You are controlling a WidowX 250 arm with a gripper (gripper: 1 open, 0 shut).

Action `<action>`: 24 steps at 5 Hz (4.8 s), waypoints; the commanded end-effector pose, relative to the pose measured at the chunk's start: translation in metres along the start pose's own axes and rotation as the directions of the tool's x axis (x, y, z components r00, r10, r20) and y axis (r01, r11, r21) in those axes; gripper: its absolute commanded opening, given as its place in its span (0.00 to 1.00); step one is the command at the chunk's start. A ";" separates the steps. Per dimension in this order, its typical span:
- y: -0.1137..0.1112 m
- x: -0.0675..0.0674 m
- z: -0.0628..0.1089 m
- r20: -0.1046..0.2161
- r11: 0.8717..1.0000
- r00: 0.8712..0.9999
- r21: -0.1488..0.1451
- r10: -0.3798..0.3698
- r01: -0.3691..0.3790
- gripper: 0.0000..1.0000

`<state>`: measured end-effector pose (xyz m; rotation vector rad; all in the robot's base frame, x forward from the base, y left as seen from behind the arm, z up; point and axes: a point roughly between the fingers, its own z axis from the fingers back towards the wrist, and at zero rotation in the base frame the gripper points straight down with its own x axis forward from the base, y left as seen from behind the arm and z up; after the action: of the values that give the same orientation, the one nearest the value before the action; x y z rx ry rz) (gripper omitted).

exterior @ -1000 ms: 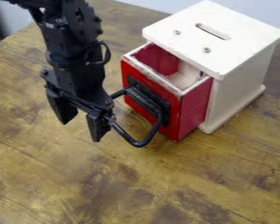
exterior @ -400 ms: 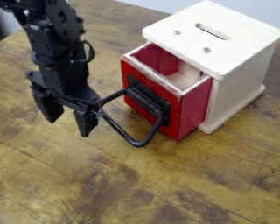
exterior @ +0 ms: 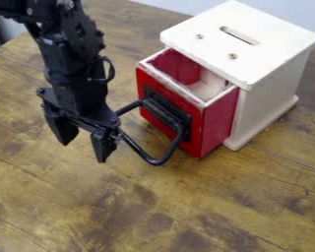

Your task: Close the drawer

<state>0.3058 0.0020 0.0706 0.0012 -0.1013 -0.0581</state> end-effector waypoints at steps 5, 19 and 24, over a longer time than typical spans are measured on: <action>0.003 0.024 -0.017 0.053 0.980 0.979 0.018 0.194 -0.196 1.00; -0.001 0.026 0.008 0.100 0.992 0.987 0.007 0.127 -0.128 1.00; -0.009 0.016 -0.011 0.050 0.999 0.998 0.002 0.043 -0.043 1.00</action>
<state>0.3123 -0.0004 0.0459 0.0026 -0.0967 0.0125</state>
